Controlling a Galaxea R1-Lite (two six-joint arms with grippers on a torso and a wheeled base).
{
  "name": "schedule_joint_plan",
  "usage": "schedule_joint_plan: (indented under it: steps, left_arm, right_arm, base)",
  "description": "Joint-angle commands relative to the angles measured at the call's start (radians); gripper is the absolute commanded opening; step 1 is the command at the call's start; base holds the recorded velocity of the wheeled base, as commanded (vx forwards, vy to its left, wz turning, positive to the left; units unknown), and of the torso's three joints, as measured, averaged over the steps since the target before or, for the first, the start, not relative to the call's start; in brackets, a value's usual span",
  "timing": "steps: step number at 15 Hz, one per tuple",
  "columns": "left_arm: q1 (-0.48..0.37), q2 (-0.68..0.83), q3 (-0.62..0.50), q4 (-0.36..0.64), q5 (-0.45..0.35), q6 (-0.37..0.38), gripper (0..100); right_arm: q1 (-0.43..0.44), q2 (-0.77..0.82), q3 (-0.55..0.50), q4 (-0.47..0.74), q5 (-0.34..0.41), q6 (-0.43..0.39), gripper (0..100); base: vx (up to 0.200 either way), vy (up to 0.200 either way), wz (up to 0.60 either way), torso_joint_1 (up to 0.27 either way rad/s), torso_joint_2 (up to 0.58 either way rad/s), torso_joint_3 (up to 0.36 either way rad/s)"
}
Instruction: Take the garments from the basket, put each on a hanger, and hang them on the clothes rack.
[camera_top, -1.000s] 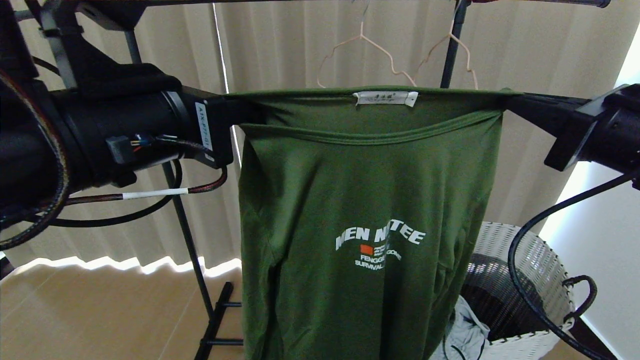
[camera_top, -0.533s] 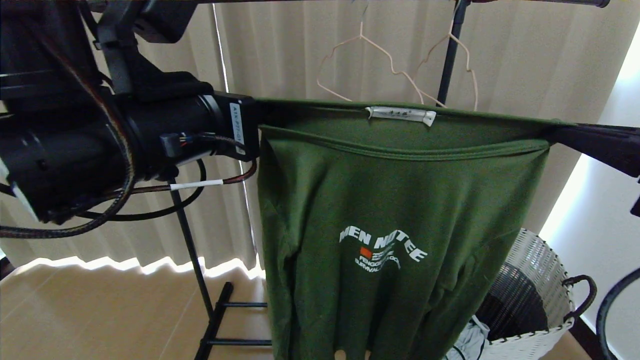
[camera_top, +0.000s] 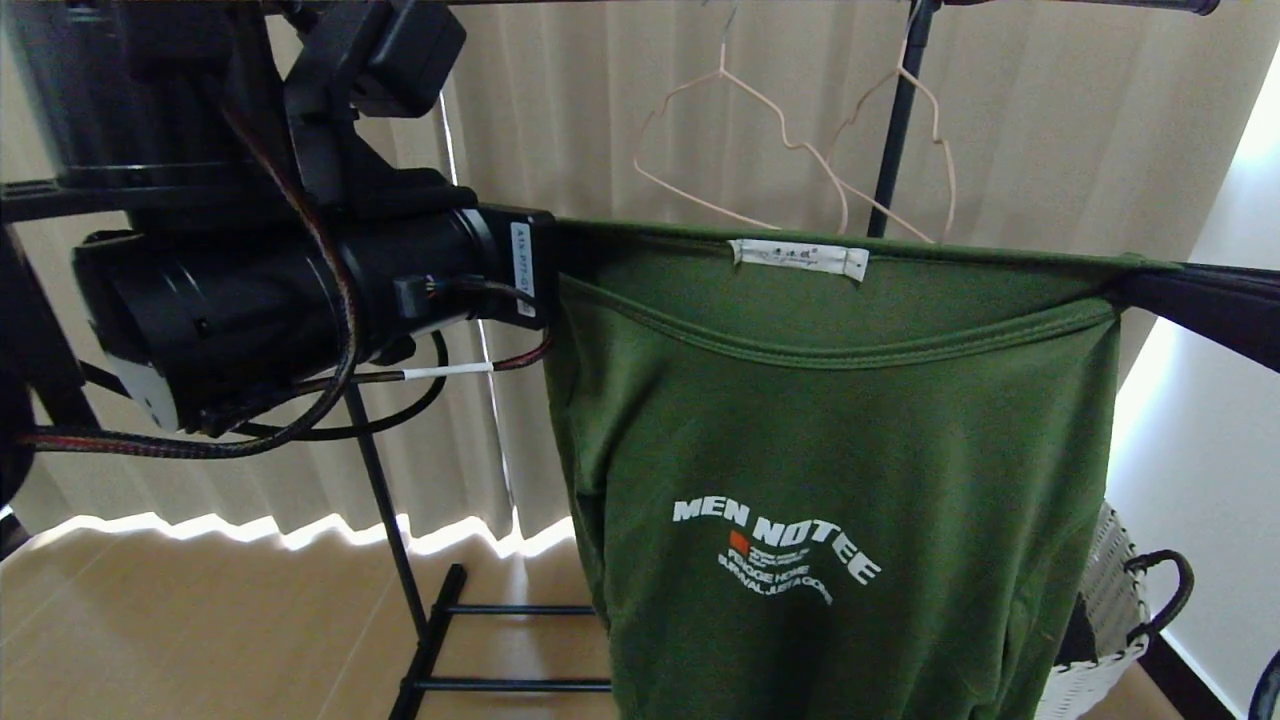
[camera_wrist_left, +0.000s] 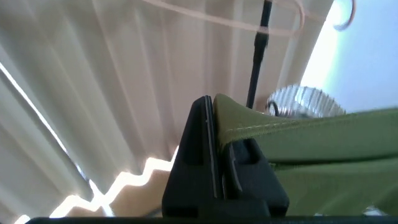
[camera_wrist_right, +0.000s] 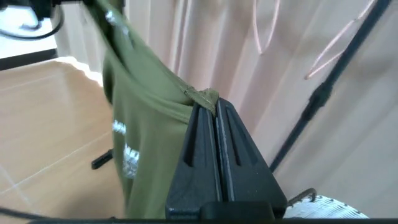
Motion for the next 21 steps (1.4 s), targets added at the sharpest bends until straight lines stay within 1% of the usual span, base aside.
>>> schedule_joint_plan:
  steps: [1,2,4,5,7,8,9,10,11,12,13,15,21]
  left_arm:
    - [0.0,-0.079,0.018,0.084,-0.004,0.0,0]
    - [0.0,-0.116,0.025,0.138,-0.013,0.0,0]
    - [-0.005,-0.145,0.025,0.19,-0.019,0.001,0]
    - [-0.011,-0.177,0.029,0.216,-0.024,0.001,0]
    - [-0.042,-0.215,0.066,0.224,-0.065,0.006,0]
    - [-0.042,-0.215,0.069,0.225,-0.067,0.006,0]
    - [-0.043,-0.255,0.107,0.244,-0.119,0.009,0]
    - [-0.049,-0.272,0.114,0.244,-0.159,0.009,0]
    - [-0.053,-0.281,0.114,0.244,-0.182,0.008,0]
    - [-0.063,-0.306,0.114,0.244,-0.246,0.008,0]
    - [-0.074,-0.314,0.114,0.244,-0.271,0.008,0]
    - [-0.099,-0.315,0.118,0.241,-0.271,0.006,0]
    - [-0.099,-0.311,0.12,0.234,-0.266,0.008,0]
  right_arm:
    - [-0.12,0.068,-0.006,-0.007,0.006,0.0,0]
    - [-0.133,0.091,-0.013,-0.017,0.006,0.0,0]
    - [-0.133,0.131,-0.032,-0.061,0.005,0.0,0]
    - [-0.133,0.196,-0.061,-0.152,0.003,0.0,0]
    - [-0.133,0.249,-0.067,-0.218,0.012,0.002,0]
    - [-0.133,0.25,-0.067,-0.221,0.012,0.002,0]
    - [-0.133,0.302,-0.082,-0.294,0.014,0.002,0]
    - [-0.133,0.331,-0.102,-0.322,0.014,0.002,0]
    - [-0.133,0.342,-0.113,-0.33,0.016,0.002,0]
    - [-0.131,0.371,-0.145,-0.343,0.016,0.005,0]
    - [-0.126,0.387,-0.167,-0.343,0.014,0.005,0]
    - [-0.111,0.4,-0.182,-0.343,0.014,0.006,0]
    - [-0.106,0.364,-0.178,-0.339,0.009,0.005,0]
  base:
    - [0.0,0.0,0.0,0.0,0.0,0.0]
    - [0.0,0.0,0.0,0.0,0.0,0.0]
    - [0.0,0.0,0.0,0.0,0.0,0.0]
    - [0.0,0.0,0.0,0.0,0.0,0.0]
    - [0.0,0.0,0.0,0.0,0.0,0.0]
    - [0.0,0.0,0.0,0.0,0.0,0.0]
    - [0.0,0.0,0.0,0.0,0.0,0.0]
    - [0.0,0.0,0.0,0.0,0.0,0.0]
    - [0.0,0.0,0.0,0.0,0.0,0.0]
    - [0.0,0.0,0.0,0.0,0.0,0.0]
    - [0.0,0.0,0.0,0.0,0.0,0.0]
    - [0.0,0.0,0.0,0.0,0.0,0.0]
    - [0.0,0.0,0.0,0.0,0.0,0.0]
